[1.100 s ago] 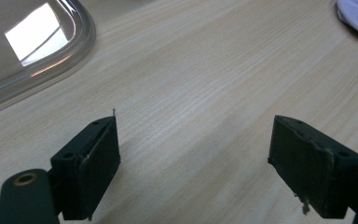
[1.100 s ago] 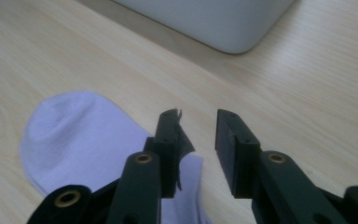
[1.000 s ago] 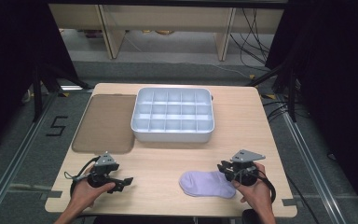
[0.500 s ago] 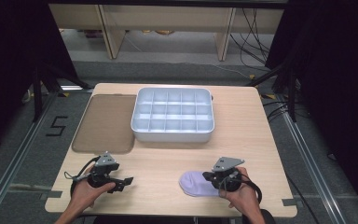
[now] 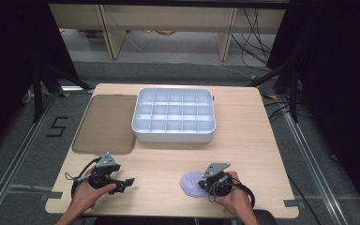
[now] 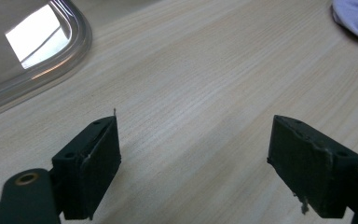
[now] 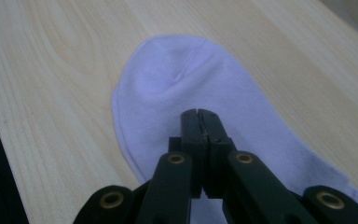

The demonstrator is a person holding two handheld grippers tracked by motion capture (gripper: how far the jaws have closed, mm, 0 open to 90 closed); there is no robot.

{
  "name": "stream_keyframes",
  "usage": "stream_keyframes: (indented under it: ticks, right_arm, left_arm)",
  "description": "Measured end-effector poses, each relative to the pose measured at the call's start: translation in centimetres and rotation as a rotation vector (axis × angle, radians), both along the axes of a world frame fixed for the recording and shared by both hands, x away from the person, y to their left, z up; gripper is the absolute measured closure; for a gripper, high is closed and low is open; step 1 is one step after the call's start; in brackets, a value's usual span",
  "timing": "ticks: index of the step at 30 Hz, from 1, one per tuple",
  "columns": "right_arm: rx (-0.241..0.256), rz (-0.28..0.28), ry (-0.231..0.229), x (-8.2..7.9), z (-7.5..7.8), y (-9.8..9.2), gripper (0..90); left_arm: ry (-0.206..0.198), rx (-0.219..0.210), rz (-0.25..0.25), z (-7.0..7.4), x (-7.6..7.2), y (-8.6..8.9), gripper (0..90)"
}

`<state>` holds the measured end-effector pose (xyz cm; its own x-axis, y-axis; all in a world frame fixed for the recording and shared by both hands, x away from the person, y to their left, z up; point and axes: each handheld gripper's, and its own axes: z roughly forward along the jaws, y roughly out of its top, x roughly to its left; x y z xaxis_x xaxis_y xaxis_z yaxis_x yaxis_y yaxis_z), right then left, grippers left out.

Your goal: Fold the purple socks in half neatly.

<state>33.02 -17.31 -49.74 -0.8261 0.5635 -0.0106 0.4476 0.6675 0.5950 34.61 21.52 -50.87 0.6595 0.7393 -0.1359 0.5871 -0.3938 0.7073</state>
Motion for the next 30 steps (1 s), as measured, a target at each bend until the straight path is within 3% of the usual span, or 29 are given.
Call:
stream_keyframes:
  ticks: [1,4,7,12,13,22,23,30]
  right_arm:
    - [0.0,-0.021,0.003,-0.1,0.0,0.4,90.0]
    - [-0.004,-0.008,0.007,-0.1,0.0,0.8,90.0]
    - [-0.003,0.044,0.004,0.1,0.0,1.4,90.0]
    - [0.005,0.085,-0.01,0.5,-0.2,2.6,90.0]
    - [-0.004,0.104,-0.003,0.6,-0.1,2.8,90.0]
    - [0.003,0.135,0.006,1.5,-0.2,5.2,90.0]
    - [-0.005,0.163,-0.007,1.7,-0.1,5.5,90.0]
    - [-0.012,0.217,-0.008,2.4,-0.1,8.1,90.0]
  left_arm:
    - [0.004,-0.008,-0.013,0.0,0.0,0.0,16.1]
    - [0.019,-0.018,-0.007,0.0,0.0,-0.1,16.1]
    - [0.01,-0.027,-0.005,-0.1,-0.1,-0.2,16.1]
    - [0.016,-0.031,-0.008,-0.1,-0.1,-0.4,16.2]
    - [0.029,-0.026,-0.013,-0.1,-0.1,-0.4,16.2]
    - [0.025,-0.022,-0.018,0.0,0.0,-0.3,16.2]
    - [0.026,-0.023,-0.016,0.0,0.0,-0.3,16.2]
    - [0.031,-0.022,-0.014,0.0,0.0,-0.2,16.4]
